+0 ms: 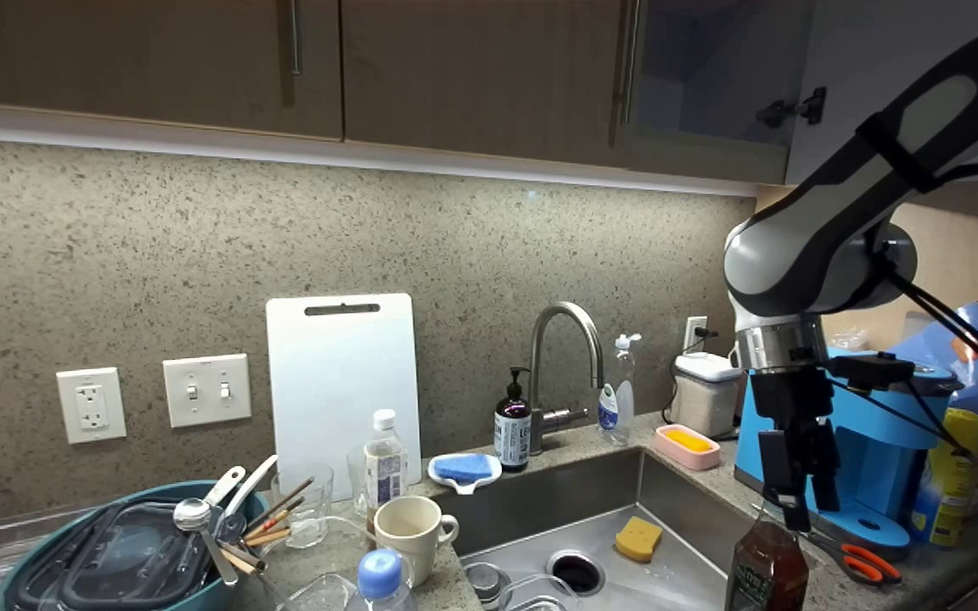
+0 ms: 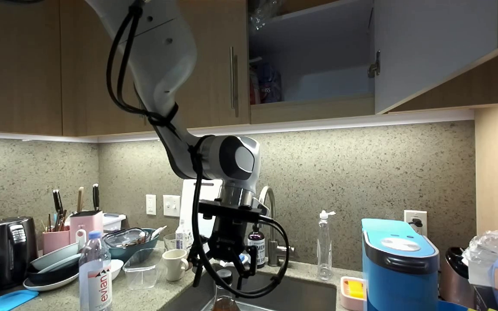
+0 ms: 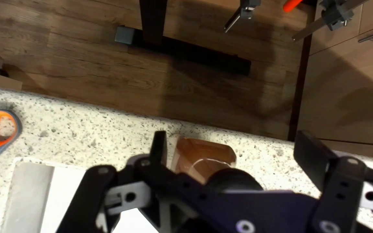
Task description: Put the bottle in the top cabinet
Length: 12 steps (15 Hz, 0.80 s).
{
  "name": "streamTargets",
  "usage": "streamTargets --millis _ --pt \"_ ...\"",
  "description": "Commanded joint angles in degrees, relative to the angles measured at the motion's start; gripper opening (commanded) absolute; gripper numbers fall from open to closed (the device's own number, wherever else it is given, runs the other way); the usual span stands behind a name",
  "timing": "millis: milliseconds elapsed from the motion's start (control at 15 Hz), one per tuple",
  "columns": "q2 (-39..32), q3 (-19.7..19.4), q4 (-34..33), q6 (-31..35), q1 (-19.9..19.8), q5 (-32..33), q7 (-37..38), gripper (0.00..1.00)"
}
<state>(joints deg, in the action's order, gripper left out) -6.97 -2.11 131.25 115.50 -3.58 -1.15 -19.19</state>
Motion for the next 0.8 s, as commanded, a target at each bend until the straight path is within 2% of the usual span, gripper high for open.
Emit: streamTargets --millis 0,200,267,667,733 --pt "-2.4 1.4 -1.4 1.9 0.9 -2.3 0.4 1.00" --pt "-3.4 2.2 -2.5 3.7 1.6 -2.7 2.1 1.00" --pt "-2.6 1.9 -1.9 2.0 1.3 -1.6 0.8 1.00" --pt "-3.2 2.1 -2.7 2.2 1.2 -1.7 1.0 1.00" --pt "-3.1 2.1 -2.6 2.4 1.2 -1.9 0.7 0.75"
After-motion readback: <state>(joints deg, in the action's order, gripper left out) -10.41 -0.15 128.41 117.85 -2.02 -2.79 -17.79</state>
